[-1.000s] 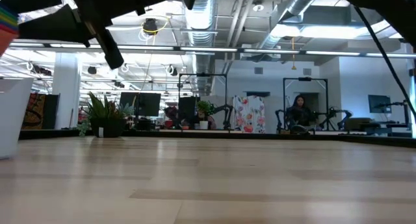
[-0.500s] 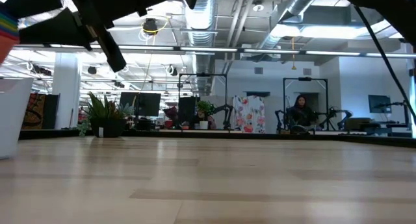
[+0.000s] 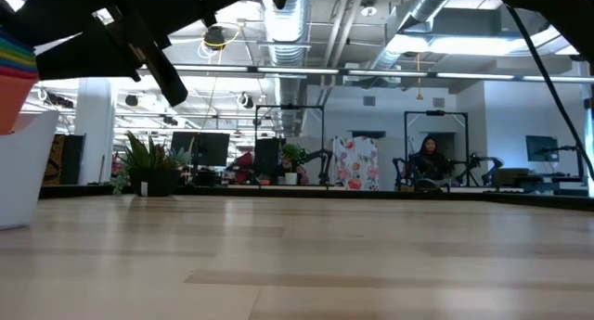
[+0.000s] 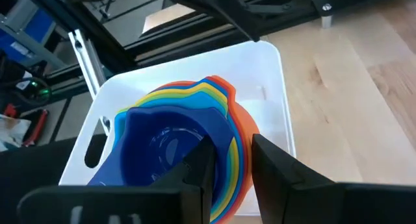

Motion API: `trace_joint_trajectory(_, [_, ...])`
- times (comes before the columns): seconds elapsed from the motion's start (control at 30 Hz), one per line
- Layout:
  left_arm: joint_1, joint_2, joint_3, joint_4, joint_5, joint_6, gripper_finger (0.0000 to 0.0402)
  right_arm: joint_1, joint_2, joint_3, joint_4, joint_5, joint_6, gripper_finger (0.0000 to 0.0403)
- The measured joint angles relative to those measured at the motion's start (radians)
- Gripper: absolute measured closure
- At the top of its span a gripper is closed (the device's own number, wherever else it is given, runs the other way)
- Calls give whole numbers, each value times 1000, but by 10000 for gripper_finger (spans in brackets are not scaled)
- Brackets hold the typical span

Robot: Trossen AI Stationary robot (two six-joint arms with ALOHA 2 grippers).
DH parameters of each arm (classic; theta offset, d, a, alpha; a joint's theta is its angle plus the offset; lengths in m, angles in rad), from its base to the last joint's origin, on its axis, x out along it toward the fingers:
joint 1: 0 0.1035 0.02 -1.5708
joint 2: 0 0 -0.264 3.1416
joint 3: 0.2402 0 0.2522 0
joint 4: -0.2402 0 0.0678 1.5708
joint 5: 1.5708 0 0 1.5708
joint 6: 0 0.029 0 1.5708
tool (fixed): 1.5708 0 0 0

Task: Nest measuring cups in basket
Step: Put the nested measuring cups into the white bin

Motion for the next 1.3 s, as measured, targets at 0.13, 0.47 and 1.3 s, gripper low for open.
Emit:
trace_joint_trajectory(0.13, [0,0,0,0,0,0,244,-2,0,0,-18,-1,-2,300])
trace_joint_trajectory(0.47, [0,0,0,0,-2,0,244,-11,0,0,-91,-2,5,300])
trace_joint_trajectory(1.3, [0,0,0,1,28,-26,244,-17,-7,2,-157,-75,181,194])
